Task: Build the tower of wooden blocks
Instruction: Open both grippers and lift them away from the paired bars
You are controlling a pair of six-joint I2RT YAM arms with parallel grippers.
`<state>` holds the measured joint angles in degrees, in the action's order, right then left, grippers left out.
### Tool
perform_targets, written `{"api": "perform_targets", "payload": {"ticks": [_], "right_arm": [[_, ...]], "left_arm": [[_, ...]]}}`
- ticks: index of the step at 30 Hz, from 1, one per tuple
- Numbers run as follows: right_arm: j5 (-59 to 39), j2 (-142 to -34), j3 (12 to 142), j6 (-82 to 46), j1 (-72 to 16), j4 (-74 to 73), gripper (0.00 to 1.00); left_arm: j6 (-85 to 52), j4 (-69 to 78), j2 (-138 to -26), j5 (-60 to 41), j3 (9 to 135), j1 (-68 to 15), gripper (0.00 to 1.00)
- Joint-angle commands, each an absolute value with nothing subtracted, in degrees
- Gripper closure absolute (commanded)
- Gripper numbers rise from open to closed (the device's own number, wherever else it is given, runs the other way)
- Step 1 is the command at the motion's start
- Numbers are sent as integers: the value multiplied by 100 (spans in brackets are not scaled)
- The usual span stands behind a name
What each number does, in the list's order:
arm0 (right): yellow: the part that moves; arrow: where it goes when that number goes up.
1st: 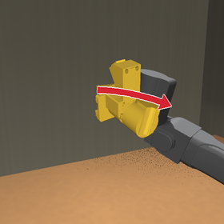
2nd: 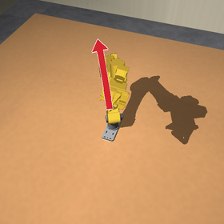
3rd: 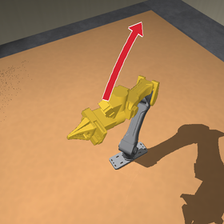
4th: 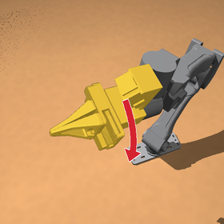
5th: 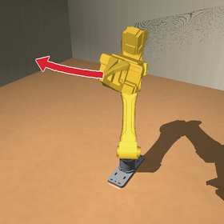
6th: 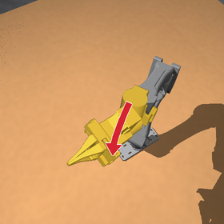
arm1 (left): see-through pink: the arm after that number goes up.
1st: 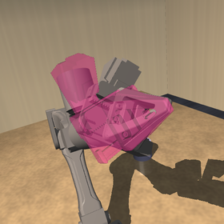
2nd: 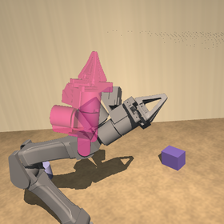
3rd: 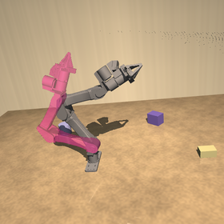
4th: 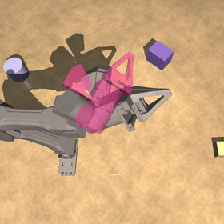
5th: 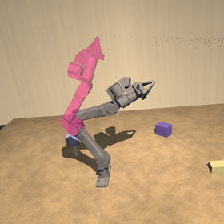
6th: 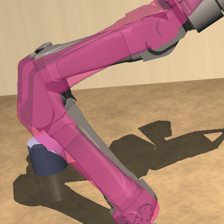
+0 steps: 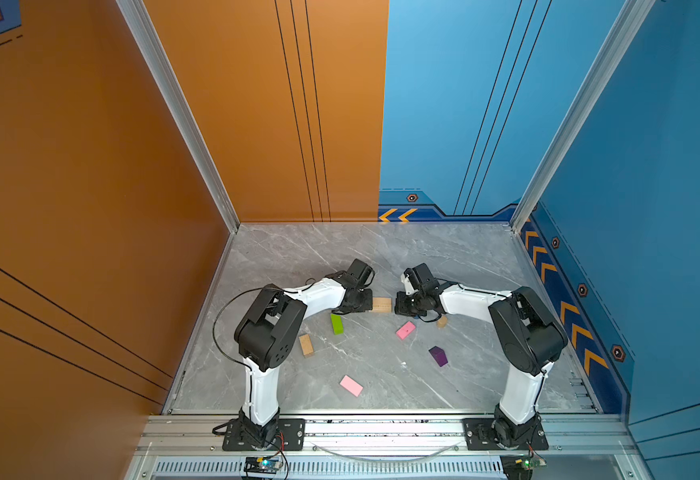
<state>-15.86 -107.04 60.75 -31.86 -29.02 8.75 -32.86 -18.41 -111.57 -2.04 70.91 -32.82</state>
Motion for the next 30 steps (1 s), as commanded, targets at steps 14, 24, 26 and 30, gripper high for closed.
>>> {"api": "perform_targets", "payload": {"ticks": [14, 24, 26, 30], "right_arm": [[-1324, -10040, 5792, -3184, -2732, 1492, 100], [-787, -8999, 5728, -3085, -2876, 2223, 100], [-572, -8811, 5680, -3093, -2959, 2425, 98], [-64, -8454, 5559, -3190, -3185, 2826, 93]], "left_arm": [[-3235, -2557, -10669, 153, 6565, -3137, 100], [-3272, -2541, -9329, 390, 6143, -3204, 100], [-3270, -2533, -9011, 432, 6029, -3225, 100], [-3334, -2413, -8336, 483, 5628, -3268, 99]]}}
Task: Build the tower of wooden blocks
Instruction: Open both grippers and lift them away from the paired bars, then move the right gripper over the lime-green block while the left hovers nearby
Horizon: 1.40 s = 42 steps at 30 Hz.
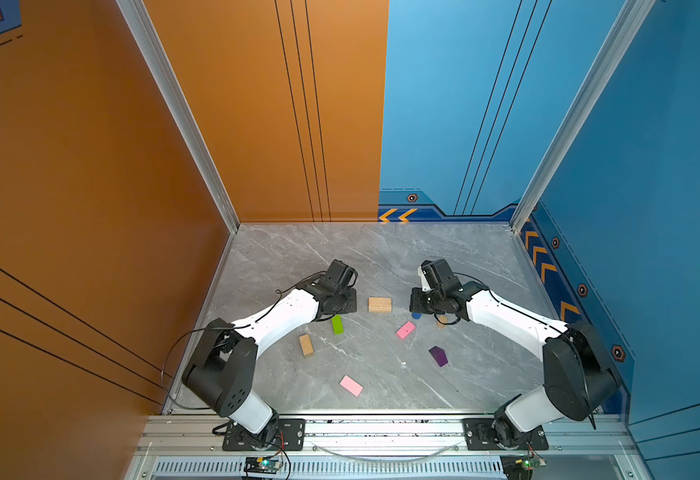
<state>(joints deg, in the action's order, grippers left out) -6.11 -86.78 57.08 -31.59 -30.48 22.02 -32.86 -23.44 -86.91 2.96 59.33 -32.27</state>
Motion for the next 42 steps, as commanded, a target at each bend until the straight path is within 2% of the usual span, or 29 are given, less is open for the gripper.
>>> {"api": "perform_targets", "payload": {"ticks": [1, 6, 12, 22, 32, 42], "right_arm": [[23, -8385, 5528, -3225, -3247, 2896, 92], [544, -8018, 5315, -3546, -3589, 3236, 82], [889, -7703, 5039, -4034, -3973, 3293, 65], [1020, -7910, 5139, -4407, -4658, 3157, 51], [931, -8900, 6390, -3922, -5076, 3369, 46], [426, -10583, 8389, -3076, -5484, 3938, 38]], "left_arm": [[-3352, -2369, -8198, 475, 5541, -3283, 98], [-3402, -2181, -7566, 435, 5135, -3347, 86], [-3450, -2009, -7094, 456, 4739, -3360, 82], [-3446, -2139, -6260, 703, 4260, -3337, 70], [-3478, -2697, -5605, 1272, 3917, -3151, 56], [-3661, -2991, -5078, 1492, 3617, -2687, 52]]}}
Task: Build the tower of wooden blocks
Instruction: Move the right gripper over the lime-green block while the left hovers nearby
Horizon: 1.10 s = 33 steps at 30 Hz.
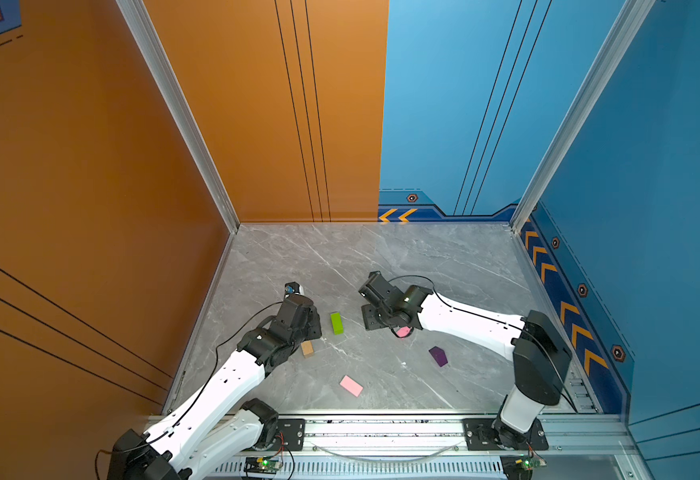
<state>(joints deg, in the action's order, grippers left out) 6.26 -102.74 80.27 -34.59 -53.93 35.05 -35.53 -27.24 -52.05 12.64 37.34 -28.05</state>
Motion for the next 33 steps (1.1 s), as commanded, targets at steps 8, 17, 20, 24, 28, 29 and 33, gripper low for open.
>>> {"api": "perform_targets", "payload": {"ticks": [8, 17, 20, 24, 28, 29, 33], "right_arm": [[97, -11744, 9685, -2720, -5667, 4292, 37], [-71, -12627, 10687, -2510, -5774, 4662, 36], [-46, -12823, 10949, -2449, -5789, 4799, 36], [-35, -13060, 11241, -2376, -5796, 4942, 36], [22, -13211, 11418, -2338, -5801, 5028, 36], [43, -13240, 11448, -2333, -5801, 5048, 36], [75, -13343, 11548, -2323, -5790, 5098, 36]], "left_arm": [[-3710, -3123, -4881, 1469, 3390, -2244, 51], [-3701, -3177, -4827, 1424, 3289, -1885, 53], [-3709, -3164, -4802, 1414, 3265, -1841, 53], [-3715, -3127, -4799, 1382, 3235, -1796, 53], [-3709, -3121, -4790, 1370, 3233, -1777, 53], [-3709, -3120, -4789, 1371, 3226, -1783, 53], [-3711, -3111, -4789, 1360, 3220, -1775, 52]]}}
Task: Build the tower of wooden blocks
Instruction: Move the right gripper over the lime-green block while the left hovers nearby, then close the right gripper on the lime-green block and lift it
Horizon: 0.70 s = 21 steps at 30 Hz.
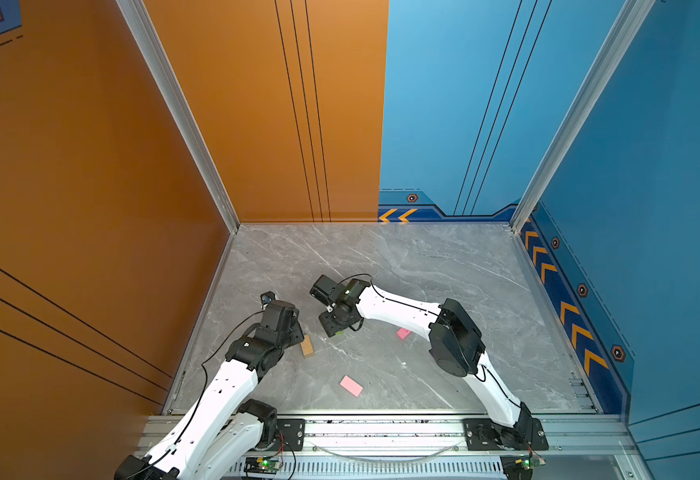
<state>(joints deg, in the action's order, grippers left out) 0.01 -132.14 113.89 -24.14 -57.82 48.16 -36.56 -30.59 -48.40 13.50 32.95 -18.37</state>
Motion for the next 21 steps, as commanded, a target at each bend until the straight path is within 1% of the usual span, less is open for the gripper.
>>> {"api": "perform_targets", "payload": {"ticks": [1, 6, 9, 11, 15, 18, 21], "right_arm": [[87, -13358, 11570, -2320, -5790, 5098, 36], [152, -13461, 11636, -2324, -5792, 5150, 36], [196, -13540, 11719, -2321, -5779, 5185, 38], [228, -13574, 11759, -2321, -5774, 5178, 43], [252, -13654, 11826, -2327, -5755, 5185, 56], [255, -13680, 11838, -2330, -5748, 5185, 64], [263, -13698, 11839, -2330, -5731, 5199, 66]], "left_arm": [[-3710, -3103, -4791, 1354, 3217, -1775, 52], [-3717, -3079, -4793, 1323, 3187, -1754, 52], [-3712, -3069, -4807, 1314, 3187, -1752, 52], [-3709, -3059, -4813, 1310, 3182, -1743, 52], [-3701, -3041, -4822, 1283, 3174, -1740, 52], [-3692, -3024, -4839, 1266, 3173, -1728, 52], [-3694, -3015, -4852, 1266, 3170, -1715, 52]]}}
